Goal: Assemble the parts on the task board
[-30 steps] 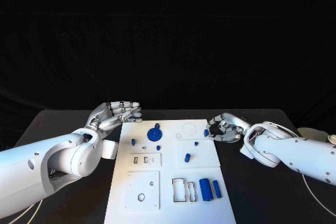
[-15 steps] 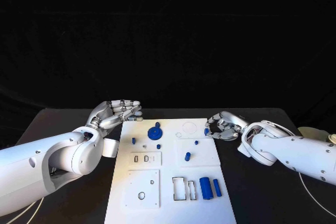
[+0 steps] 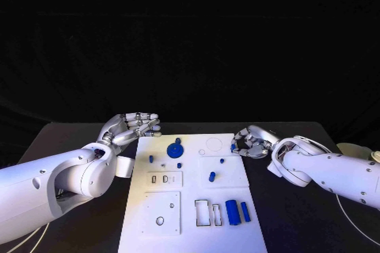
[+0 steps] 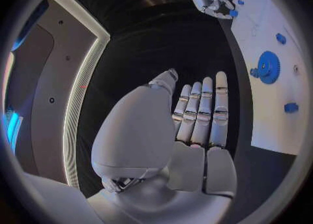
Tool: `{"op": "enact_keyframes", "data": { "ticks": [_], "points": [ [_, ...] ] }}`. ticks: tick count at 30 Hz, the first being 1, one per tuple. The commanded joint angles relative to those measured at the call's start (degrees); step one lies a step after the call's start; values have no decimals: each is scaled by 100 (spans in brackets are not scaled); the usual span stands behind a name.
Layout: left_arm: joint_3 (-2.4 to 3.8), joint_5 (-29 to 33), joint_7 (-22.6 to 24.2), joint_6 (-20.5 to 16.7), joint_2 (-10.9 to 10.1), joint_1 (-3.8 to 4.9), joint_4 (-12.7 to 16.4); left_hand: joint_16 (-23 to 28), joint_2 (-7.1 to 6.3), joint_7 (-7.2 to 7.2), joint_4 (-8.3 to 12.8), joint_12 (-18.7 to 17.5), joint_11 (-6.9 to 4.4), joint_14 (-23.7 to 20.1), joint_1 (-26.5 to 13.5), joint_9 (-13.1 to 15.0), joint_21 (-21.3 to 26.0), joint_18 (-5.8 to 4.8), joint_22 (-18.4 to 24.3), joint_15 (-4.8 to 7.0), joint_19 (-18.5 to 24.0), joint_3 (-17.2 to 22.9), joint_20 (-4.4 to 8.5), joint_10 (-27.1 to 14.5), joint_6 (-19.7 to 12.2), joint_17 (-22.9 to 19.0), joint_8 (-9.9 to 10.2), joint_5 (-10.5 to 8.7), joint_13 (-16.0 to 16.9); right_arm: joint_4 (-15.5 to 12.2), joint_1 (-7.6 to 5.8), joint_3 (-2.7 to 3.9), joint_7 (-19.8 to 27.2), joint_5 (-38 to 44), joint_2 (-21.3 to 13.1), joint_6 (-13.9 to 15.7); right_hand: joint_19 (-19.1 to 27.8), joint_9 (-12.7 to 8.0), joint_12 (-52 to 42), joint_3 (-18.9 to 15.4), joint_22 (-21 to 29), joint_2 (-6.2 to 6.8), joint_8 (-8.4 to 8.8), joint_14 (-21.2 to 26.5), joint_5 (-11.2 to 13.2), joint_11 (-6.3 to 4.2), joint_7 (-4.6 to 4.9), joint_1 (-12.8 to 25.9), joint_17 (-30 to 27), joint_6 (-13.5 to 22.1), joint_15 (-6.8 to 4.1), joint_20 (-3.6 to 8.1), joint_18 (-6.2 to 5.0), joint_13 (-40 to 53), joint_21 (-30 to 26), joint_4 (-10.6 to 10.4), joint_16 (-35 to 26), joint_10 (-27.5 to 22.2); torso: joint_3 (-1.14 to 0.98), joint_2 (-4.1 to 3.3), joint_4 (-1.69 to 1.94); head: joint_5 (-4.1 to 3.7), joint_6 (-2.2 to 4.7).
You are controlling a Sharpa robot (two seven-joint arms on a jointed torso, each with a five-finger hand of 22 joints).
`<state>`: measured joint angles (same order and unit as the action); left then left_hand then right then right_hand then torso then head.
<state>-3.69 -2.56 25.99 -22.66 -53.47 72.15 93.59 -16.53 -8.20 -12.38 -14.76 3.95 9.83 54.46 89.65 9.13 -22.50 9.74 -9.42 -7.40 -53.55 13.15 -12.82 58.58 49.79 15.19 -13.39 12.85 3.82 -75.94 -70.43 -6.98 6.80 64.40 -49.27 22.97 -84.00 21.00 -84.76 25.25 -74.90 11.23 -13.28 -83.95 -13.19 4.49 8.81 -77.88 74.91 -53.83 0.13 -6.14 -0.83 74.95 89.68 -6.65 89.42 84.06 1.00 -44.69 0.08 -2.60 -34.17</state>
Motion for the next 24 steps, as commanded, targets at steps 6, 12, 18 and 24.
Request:
{"op": "enact_keyframes", "data": {
  "ticks": [6,12,18,24],
  "points": [
    [4,8,23,97,0,5,12,33,5,-2,-3,-21,10,-39,63,5,-23,53,-8,-17,14,43,5,14,-7,7,20,-13,-5,62,17,-1,-107,55,56,-134,-600,23,-29,71,-1510,-55,-50,-585,48,-67,-31,11,1423,-93,-39,12,83,1022,32,12,33,193,1,0,1,3,-12],
    [4,8,19,98,-5,5,14,33,5,-2,-3,-21,10,-39,63,5,-23,53,-8,-17,14,43,5,14,-7,7,20,-13,-5,74,34,-2,-142,110,93,-115,-600,23,-30,72,-1510,-44,-49,-585,58,-70,-33,22,1421,-93,-43,16,83,1023,32,17,33,193,-2,1,2,2,-18],
    [4,8,19,94,-8,5,19,36,2,-8,-5,-23,13,-39,54,4,-28,52,-10,-18,19,47,4,11,-10,12,23,-16,-6,72,45,-2,-166,139,121,-69,-600,21,-30,71,-1510,-31,-45,-585,67,-71,-33,41,1422,-87,-46,20,83,1023,32,17,33,194,1,-5,4,3,-19],
    [4,8,17,89,-12,6,25,36,2,-8,-5,-23,13,-39,54,4,-28,52,-10,-18,19,47,4,11,-10,12,23,-16,-6,63,48,-2,-196,172,139,54,-600,28,-36,90,-1510,-48,-58,-586,67,-81,-45,67,1426,-115,-51,27,83,1030,32,14,34,200,-2,-3,-1,9,-31]
  ]
}}
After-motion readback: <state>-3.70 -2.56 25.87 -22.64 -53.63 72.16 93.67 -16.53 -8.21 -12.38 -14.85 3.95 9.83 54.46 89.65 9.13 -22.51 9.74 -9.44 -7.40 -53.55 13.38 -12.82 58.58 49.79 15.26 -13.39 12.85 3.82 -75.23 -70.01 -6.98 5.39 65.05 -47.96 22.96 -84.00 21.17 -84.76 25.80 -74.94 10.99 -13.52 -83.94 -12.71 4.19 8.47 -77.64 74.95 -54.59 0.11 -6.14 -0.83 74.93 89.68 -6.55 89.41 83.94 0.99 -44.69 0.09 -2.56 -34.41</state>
